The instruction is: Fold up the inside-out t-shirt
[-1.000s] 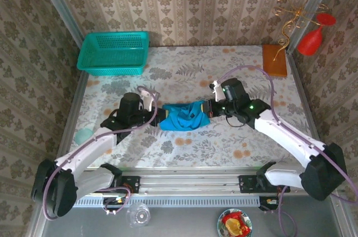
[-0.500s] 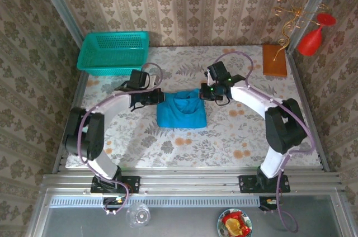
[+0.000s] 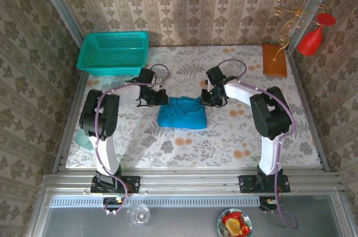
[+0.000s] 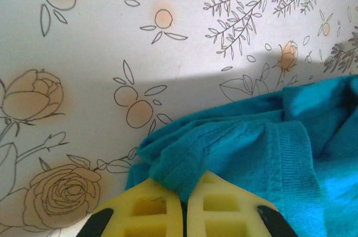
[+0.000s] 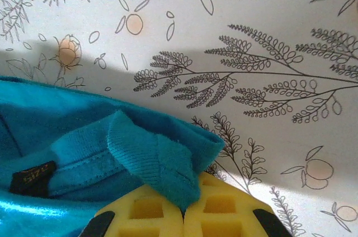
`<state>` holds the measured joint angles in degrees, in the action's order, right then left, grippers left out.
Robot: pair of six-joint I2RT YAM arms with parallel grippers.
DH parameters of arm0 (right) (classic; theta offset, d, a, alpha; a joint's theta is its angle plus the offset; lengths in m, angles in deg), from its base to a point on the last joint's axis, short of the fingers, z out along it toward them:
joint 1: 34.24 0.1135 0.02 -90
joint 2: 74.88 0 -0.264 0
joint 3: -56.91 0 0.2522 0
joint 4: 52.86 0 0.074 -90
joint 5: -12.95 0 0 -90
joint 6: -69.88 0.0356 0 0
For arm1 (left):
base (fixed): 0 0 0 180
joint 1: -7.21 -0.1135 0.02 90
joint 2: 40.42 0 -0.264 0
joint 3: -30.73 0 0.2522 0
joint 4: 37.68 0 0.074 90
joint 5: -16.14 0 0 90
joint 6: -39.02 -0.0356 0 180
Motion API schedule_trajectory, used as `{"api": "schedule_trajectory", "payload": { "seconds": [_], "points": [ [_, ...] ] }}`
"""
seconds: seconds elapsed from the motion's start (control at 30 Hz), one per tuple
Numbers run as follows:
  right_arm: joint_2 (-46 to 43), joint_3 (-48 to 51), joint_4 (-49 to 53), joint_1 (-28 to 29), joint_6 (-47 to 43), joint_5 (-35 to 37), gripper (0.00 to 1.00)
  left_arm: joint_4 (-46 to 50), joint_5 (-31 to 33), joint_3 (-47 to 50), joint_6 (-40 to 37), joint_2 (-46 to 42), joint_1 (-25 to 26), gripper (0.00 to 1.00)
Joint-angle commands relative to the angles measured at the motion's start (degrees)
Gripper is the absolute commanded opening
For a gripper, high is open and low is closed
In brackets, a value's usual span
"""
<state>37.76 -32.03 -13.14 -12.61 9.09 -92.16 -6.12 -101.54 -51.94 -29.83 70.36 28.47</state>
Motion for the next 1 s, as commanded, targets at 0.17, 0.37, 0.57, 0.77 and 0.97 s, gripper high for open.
{"api": "schedule_trajectory", "payload": {
  "seconds": [0.17,0.37,0.57,0.77,0.97],
  "points": [
    [-2.27,-0.81,3.48,0.0,1.07,-2.22,0.08,2.47,0.61,1.47,-0.54,-5.27,-0.76,0.14],
    [-7.82,-1.43,9.67,0.97,0.5,-1.05,0.32,5.98,3.35,3.15,-0.57,-14.24,-0.87,0.31],
    [-14.18,0.74,12.57,3.38,2.09,0.96,0.38,10.41,2.84,4.6,-0.44,-20.04,0.76,0.34],
    [-13.61,4.03,5.76,8.25,6.32,-11.59,0.38,8.95,-0.21,6.18,1.18,-17.97,7.42,0.28],
    [-8.29,9.57,-1.95,10.28,10.36,-15.48,0.38,5.6,0.65,12.61,3.0,-13.93,8.98,0.09]
  ]
}}
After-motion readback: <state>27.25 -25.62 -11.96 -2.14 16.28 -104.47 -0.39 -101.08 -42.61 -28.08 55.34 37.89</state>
